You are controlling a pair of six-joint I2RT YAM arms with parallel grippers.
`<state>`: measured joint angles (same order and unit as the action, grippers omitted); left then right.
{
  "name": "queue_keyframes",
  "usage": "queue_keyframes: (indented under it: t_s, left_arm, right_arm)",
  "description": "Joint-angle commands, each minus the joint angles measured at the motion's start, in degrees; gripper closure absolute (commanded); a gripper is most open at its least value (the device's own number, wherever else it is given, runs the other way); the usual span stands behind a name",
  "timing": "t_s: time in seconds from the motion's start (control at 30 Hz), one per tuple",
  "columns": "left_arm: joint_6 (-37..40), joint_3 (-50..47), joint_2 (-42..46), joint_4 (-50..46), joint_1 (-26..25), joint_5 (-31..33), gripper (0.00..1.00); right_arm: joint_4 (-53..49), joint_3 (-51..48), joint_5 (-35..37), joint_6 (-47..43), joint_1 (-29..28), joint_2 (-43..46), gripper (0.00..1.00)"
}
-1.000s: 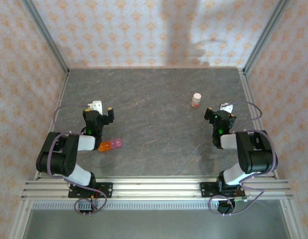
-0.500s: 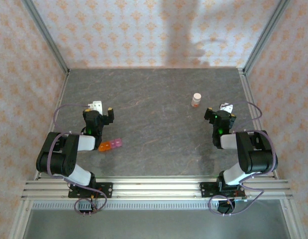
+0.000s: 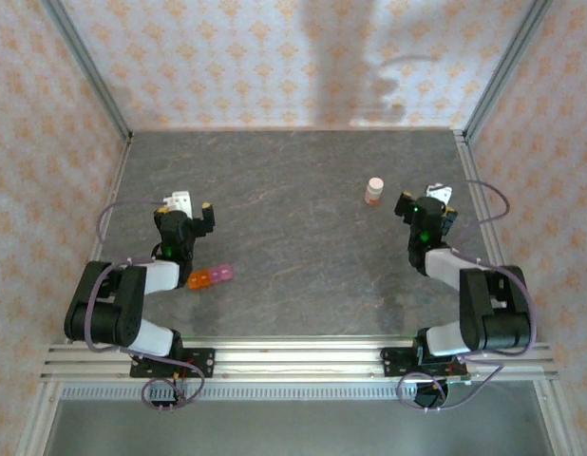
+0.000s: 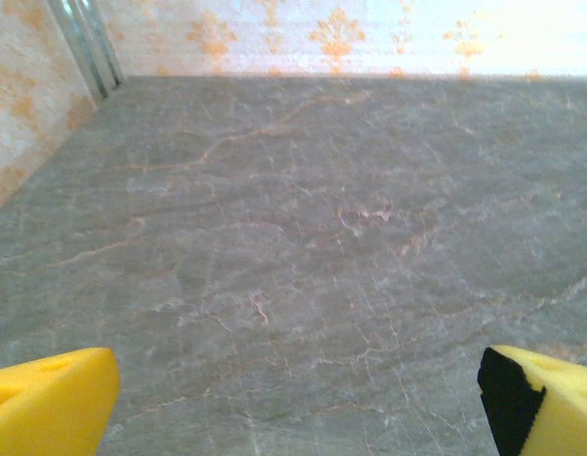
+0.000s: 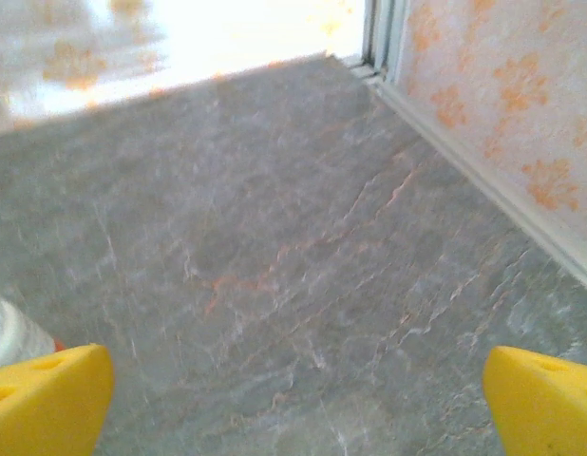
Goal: Sort the pills into containers
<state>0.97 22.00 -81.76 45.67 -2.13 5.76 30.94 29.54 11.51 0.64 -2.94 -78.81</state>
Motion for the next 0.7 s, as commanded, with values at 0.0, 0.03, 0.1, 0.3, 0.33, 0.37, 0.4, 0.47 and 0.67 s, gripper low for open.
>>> queue_keyframes:
  t_s: [0.0,0.03,0.1,0.3,0.33,0.37,0.4,0.47,0.67]
  left_arm:
    - [-1.4,1.2,3.8,-4.9,0.0,3.8,0.0]
    - [-1.5,1.8,4.8,-6.7,-0.1,4.3,0.0]
    - [-2.1,3.1,6.8,-10.5,-0.1,5.0,0.0]
    - [-7.6,12.6,14.1,-35.6,-0.1,5.4,0.0]
    - [-8.6,14.7,14.6,-40.1,-0.1,4.4,0.0]
    - [-9.5,16.2,15.0,-43.2,-0.1,3.5,0.0]
    - [-10.3,17.8,15.4,-47.1,-0.1,2.6,0.0]
    - [-12.4,20.5,16.3,-53.2,-0.1,1.8,0.0]
    - [-21.8,24.7,20.0,-67.8,-0.1,0.1,0.0]
  right_arm:
    - [-9.5,0.9,6.8,6.0,0.4,4.1,0.0]
    - [-12.1,1.5,8.3,8.8,0.4,5.2,0.0]
    - [-18.1,3.1,8.4,12.3,0.4,7.0,0.0]
    - [-32.2,7.0,3.8,19.7,0.4,11.9,0.0]
    - [-33.6,7.4,1.8,20.1,0.4,13.0,0.0]
    - [-34.6,7.8,0.0,20.2,0.4,13.6,0.0]
    - [-35.5,8.0,-2.5,20.2,0.4,14.2,0.0]
    - [-37.0,8.8,-7.0,19.6,0.0,15.0,0.0]
    - [-41.7,12.5,-16.7,19.0,-5.3,14.8,0.01]
